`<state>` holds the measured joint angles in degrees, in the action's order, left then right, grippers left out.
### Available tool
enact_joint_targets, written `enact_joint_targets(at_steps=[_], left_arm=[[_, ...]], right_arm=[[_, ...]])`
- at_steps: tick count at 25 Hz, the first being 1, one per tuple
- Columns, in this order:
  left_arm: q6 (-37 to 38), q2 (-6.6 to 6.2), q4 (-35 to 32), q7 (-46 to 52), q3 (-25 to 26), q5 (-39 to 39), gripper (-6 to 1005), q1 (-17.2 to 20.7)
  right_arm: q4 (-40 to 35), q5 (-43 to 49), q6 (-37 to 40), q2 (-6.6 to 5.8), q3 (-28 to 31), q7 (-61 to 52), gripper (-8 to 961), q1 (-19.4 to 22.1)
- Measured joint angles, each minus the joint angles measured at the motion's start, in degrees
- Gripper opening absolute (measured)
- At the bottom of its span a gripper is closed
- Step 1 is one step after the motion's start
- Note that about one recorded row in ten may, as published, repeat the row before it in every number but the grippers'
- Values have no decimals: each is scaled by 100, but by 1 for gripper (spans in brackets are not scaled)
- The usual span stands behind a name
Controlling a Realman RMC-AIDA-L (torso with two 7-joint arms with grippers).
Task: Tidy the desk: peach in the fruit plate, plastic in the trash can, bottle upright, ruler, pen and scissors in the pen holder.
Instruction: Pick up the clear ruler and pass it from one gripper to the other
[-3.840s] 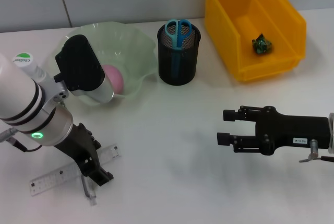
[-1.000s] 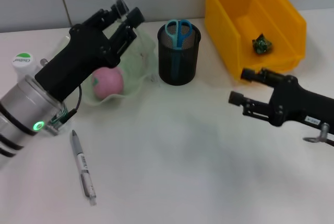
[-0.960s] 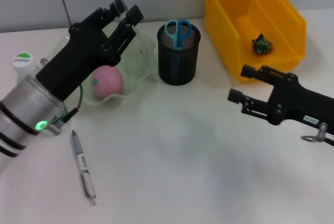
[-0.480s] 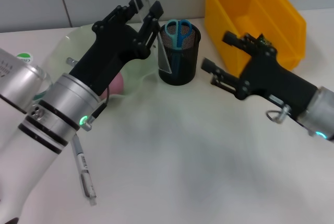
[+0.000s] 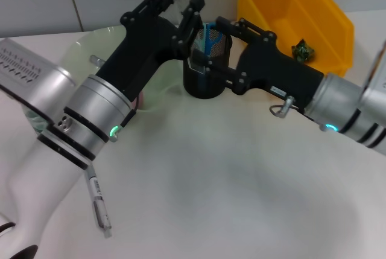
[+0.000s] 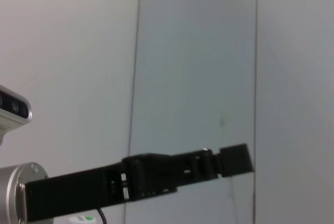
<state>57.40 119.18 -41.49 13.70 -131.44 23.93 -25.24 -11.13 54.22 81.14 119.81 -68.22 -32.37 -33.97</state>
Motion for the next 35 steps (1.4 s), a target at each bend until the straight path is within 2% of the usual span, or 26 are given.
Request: enact_joint_targets(at_steps=[6,17,22,35], left_arm=[[-208,0,-76,-158,-93,28,386,-83],[-230,0,-88,-229,-168,37,386,-112],[-230,0,-88,-231,-178,40,385,-103],[-233,-1,-87,-197,-250,50,387,-88]], right_arm=[[202,-117,-111,4,-2,160,743,-293],[464,-210,-210,8,1,253,673,-542],[479,-240,-165,8,23,256,447,-541],[674,-293,-92,7,38,230,65,-540]])
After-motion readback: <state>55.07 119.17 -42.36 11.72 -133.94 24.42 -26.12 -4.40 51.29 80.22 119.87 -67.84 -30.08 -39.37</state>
